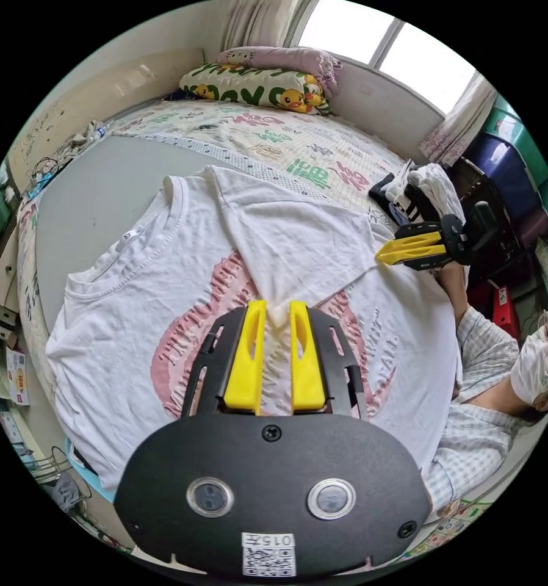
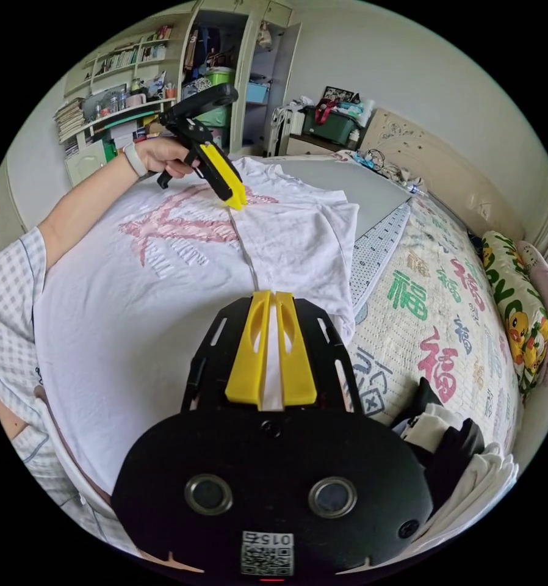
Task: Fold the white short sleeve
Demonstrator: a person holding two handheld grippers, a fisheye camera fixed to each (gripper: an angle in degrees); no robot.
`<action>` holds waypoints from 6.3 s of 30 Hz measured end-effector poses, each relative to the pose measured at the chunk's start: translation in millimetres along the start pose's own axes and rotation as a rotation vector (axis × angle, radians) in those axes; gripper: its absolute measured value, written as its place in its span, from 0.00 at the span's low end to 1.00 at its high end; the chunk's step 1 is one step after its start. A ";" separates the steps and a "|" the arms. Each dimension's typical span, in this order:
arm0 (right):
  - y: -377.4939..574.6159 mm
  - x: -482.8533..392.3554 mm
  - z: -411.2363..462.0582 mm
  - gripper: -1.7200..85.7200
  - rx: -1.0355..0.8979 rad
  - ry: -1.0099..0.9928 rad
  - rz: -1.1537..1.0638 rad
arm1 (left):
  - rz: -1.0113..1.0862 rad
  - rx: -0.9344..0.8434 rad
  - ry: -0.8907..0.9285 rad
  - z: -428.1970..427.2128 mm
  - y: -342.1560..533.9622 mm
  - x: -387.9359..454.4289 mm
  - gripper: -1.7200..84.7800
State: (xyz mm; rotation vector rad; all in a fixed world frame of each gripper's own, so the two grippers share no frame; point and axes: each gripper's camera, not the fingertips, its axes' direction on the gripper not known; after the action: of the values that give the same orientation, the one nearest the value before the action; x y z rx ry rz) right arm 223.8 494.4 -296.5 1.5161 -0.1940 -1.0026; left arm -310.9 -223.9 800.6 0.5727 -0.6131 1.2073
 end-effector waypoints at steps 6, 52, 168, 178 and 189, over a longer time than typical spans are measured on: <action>8.3 -10.3 25.5 0.01 0.007 0.006 -0.023 | -0.348 0.318 0.002 -82.7 183.7 -77.8 0.12; -115.0 -191.6 158.2 0.02 0.143 -0.021 0.012 | -0.168 0.621 -0.255 -178.9 510.2 55.7 0.02; -580.1 19.7 410.5 0.02 -0.040 -0.274 0.458 | -0.202 0.186 -0.236 -206.3 435.5 -118.5 0.04; -586.6 -26.6 411.7 0.11 -0.050 -0.133 0.340 | -0.244 0.129 -0.293 -184.4 422.0 -103.1 0.05; -445.7 -0.1 336.2 0.15 -0.276 -0.233 0.262 | 0.019 0.235 -0.189 -150.3 337.2 -31.3 0.10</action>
State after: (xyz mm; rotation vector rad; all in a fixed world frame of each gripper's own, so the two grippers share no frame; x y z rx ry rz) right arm -189.8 356.4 -645.0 1.0909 -0.3928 -0.9498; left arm -624.0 -53.8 699.2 0.8887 -0.6403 1.2608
